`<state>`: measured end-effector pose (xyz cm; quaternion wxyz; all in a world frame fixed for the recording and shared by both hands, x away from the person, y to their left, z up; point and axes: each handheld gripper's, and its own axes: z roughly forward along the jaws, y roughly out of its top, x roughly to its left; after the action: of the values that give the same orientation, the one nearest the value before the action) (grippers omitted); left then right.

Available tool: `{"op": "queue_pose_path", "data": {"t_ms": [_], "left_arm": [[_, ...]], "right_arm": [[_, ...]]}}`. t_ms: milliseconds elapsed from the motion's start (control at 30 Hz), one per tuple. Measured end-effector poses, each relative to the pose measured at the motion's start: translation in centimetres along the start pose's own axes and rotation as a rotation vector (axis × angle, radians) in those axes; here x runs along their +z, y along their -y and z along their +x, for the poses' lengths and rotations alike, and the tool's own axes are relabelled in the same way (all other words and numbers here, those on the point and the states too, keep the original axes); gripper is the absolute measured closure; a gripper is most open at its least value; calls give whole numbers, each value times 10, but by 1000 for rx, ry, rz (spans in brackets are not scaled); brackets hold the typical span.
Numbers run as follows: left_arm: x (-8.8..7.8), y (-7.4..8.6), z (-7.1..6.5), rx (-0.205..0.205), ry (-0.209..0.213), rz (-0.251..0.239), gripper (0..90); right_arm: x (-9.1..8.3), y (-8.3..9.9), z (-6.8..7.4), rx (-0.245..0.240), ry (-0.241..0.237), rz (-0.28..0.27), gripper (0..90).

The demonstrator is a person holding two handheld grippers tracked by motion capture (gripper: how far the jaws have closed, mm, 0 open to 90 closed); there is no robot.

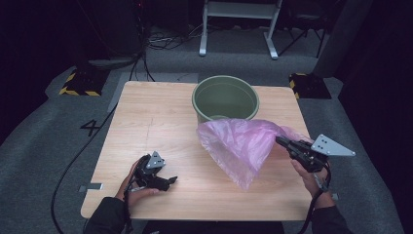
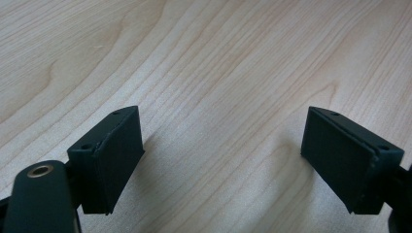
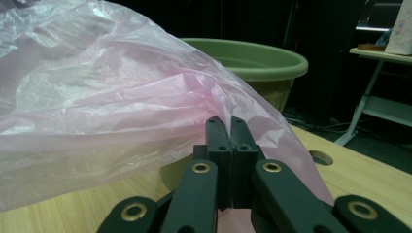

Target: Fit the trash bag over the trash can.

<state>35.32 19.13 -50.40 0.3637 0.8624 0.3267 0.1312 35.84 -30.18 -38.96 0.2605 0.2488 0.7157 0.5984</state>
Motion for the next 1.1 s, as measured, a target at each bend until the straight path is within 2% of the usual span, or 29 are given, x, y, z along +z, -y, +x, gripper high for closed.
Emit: {"op": "queue_pose_path", "data": {"t_ms": [267, 567, 800, 867, 967, 1100], "left_arm": [[0, 0, 0, -1, -1, 0, 147], [0, 0, 0, -1, -3, 0, 146], [0, -1, 1, 5, -1, 3, 146], [0, -2, 1, 11, -1, 14, 150], [0, -4, 2, 10, 7, 22, 154], [-3, -10, 4, 10, 14, -12, 157]], "right_arm": [[-14, -9, -5, -5, 36, -29, 900], [-18, -19, -7, -22, 60, -38, 900], [-14, -33, -10, -49, 94, -31, 900], [-12, -37, -13, -50, 116, -23, 900], [-10, -39, -15, -49, 123, -20, 900], [-4, -42, -16, -52, 149, -5, 900]]}}
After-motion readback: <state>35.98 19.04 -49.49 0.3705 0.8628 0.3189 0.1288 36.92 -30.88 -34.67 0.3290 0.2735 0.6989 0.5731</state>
